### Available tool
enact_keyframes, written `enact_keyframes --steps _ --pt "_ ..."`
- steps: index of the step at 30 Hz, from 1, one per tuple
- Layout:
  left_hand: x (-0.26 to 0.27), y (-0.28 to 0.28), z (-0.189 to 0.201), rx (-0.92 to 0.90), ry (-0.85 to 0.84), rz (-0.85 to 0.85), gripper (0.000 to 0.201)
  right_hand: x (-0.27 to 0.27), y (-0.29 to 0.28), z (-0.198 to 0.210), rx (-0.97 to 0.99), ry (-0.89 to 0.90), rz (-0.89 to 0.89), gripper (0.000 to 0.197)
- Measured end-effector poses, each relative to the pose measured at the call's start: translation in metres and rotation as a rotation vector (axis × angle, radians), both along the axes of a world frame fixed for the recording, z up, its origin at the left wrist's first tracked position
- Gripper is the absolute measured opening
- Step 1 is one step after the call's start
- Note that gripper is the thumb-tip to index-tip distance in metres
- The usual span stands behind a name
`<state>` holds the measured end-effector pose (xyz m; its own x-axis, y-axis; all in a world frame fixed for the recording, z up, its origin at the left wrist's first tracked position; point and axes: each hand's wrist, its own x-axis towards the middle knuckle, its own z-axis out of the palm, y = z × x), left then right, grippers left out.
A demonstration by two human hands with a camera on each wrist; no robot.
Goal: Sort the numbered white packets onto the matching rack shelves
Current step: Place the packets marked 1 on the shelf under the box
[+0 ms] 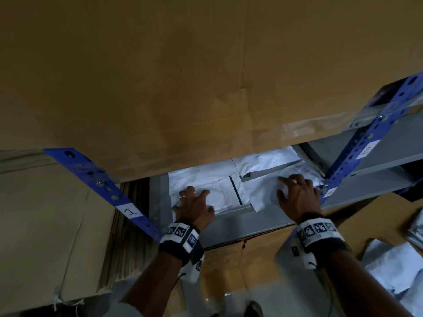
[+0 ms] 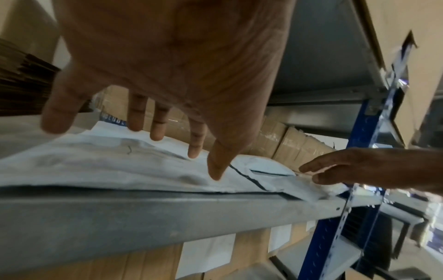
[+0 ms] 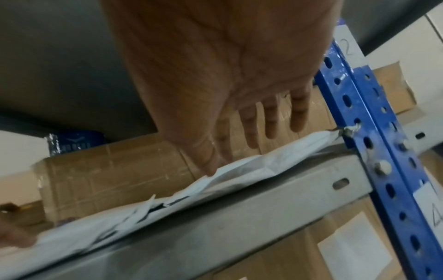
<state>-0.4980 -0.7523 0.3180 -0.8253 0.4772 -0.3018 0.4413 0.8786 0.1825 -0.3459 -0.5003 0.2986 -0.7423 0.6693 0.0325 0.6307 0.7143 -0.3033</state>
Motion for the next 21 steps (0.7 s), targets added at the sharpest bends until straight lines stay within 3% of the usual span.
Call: enact_keyframes --steps 4,13,18,21 --pt "-0.005 -0.002 -0.004 -0.084 -0.068 -0.040 0.057 -0.011 0.018 -0.002 -0.070 -0.334 0.080 0.061" --pt "-0.033 0.014 0.018 -0.203 -0.111 -0.124 0.050 -0.036 0.024 0.002 -0.100 -0.359 0.116 0.066" --pt "-0.022 0.038 0.008 -0.194 -0.093 -0.217 0.070 -0.037 0.030 0.006 -0.130 -0.341 0.101 0.069" --pt "-0.016 0.045 0.001 -0.198 -0.086 -0.225 0.071 -0.037 0.035 0.011 -0.080 -0.304 0.078 0.076"
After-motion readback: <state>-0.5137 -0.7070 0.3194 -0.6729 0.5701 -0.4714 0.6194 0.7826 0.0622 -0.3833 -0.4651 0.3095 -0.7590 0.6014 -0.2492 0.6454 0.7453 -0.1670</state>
